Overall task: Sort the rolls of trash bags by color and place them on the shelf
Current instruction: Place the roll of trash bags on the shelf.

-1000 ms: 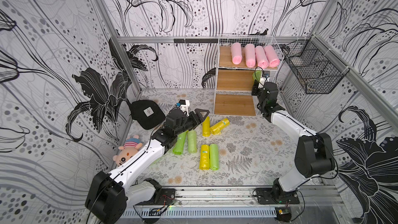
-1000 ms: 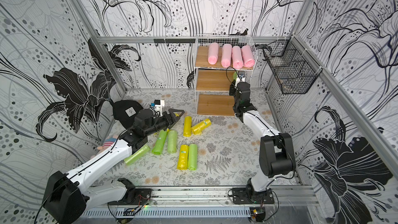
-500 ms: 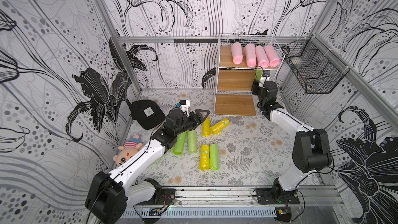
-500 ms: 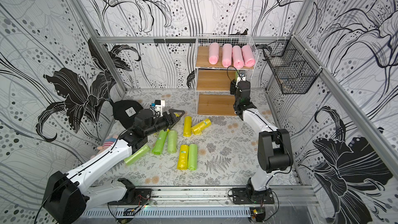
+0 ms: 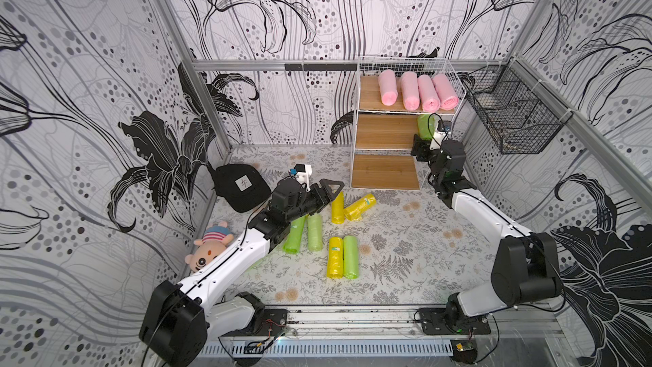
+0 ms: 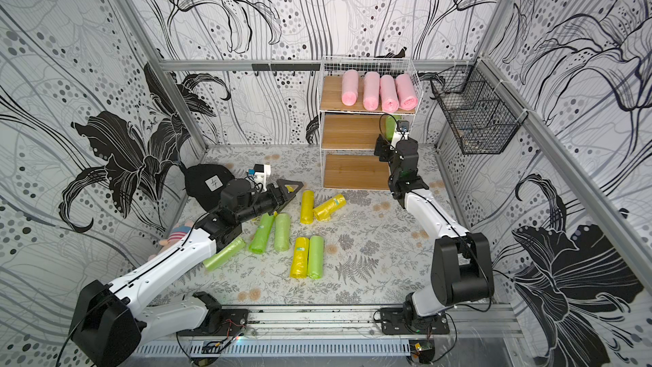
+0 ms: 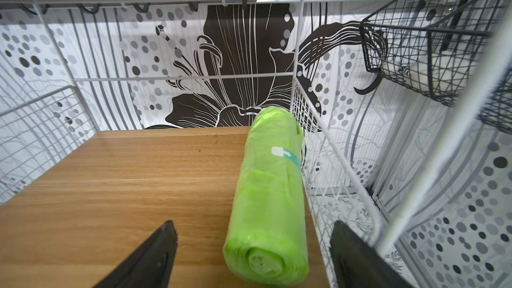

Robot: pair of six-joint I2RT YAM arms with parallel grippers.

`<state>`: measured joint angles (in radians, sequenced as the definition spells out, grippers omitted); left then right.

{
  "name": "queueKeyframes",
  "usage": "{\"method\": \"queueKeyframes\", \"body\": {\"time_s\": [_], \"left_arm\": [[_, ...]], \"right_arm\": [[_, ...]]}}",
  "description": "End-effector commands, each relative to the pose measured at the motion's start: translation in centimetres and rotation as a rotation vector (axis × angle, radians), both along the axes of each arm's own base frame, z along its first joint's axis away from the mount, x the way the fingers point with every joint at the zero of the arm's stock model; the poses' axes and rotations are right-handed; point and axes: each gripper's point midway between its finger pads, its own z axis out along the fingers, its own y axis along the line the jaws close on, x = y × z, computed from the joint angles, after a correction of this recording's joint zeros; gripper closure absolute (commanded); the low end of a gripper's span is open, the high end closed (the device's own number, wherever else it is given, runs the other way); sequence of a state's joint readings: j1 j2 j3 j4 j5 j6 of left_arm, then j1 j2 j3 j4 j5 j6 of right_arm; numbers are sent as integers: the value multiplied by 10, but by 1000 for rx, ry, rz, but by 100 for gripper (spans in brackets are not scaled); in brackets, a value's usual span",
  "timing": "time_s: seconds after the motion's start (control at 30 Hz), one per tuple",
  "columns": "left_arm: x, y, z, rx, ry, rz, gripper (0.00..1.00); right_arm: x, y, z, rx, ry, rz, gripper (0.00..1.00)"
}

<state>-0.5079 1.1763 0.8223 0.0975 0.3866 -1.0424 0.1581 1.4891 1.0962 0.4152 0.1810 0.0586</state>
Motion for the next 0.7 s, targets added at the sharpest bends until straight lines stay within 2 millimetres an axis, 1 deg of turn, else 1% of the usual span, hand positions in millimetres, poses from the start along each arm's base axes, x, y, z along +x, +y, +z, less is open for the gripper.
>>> {"method": "queueKeyframes", "body": {"time_s": [0.0, 0.1, 0.23, 0.3, 0.4, 0.5, 0.53, 0.6, 0.67], "left_arm": [[0, 0, 2, -9, -18, -11, 25], [0, -1, -1, -5, -15, -12, 25], [0, -1, -4, 0, -9, -16, 25], [0, -1, -8, 6, -3, -17, 25], [1, 1, -17, 41, 7, -9, 25], [1, 9, -37, 174, 39, 10, 26], [1, 13, -48, 243, 59, 12, 26], [-4, 18, -69, 381, 83, 4, 26], [-11, 17, -94, 507, 120, -31, 27]], "right_arm": [[-16, 3, 5, 56, 0, 46, 8], [-28, 3, 7, 68, 8, 54, 6], [-50, -4, 8, 67, 20, 31, 6], [-63, -8, 9, 70, 22, 21, 6], [-89, -10, 11, 89, 41, 25, 6], [-122, -9, 6, 129, 132, 51, 7], [-133, -5, 1, 150, 175, 73, 8], [-153, 5, -13, 199, 246, 131, 10], [-173, 20, -36, 223, 352, 196, 12]]}}
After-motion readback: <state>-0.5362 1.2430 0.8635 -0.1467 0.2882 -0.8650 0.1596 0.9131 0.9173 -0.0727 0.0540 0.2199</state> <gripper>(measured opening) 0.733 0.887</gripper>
